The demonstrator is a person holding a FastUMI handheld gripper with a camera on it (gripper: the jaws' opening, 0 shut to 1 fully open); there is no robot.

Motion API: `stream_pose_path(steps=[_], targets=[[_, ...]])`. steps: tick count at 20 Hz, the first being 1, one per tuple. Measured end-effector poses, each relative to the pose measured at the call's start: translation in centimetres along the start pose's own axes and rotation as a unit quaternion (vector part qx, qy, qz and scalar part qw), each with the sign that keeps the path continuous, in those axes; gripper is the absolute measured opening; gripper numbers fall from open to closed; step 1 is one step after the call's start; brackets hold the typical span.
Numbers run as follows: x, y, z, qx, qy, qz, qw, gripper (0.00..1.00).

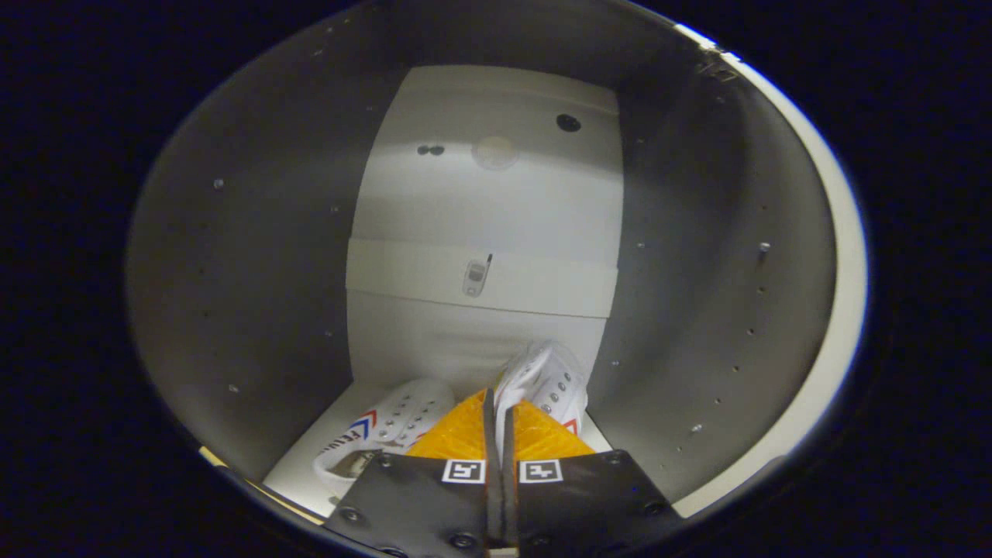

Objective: Open the shoe cabinet door, grab the shoes and put them into the shoe cabinet, then close the shoe cabinet door.

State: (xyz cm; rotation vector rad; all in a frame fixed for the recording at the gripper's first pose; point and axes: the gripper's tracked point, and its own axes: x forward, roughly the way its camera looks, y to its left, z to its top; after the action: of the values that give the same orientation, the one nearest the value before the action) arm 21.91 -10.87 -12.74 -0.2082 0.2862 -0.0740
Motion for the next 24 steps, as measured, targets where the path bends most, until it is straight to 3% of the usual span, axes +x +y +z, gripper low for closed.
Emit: stream_pose_path(steps=[7,15,18,20,24], targets=[[3.6,1.8,-3.2,-0.074,0.037,0.032,0.996,0.02],[3.2,3.5,-6.8,-0.120,0.093,0.054,0.987,0.02],[3.3,3.8,-7.5,-0.107,0.109,0.048,0.987,0.09],[3.1,3.8,-7.6,-0.081,0.117,0.048,0.989,0.28],[2.0,3.4,-7.1,-0.019,0.116,0.045,0.992,0.36]])
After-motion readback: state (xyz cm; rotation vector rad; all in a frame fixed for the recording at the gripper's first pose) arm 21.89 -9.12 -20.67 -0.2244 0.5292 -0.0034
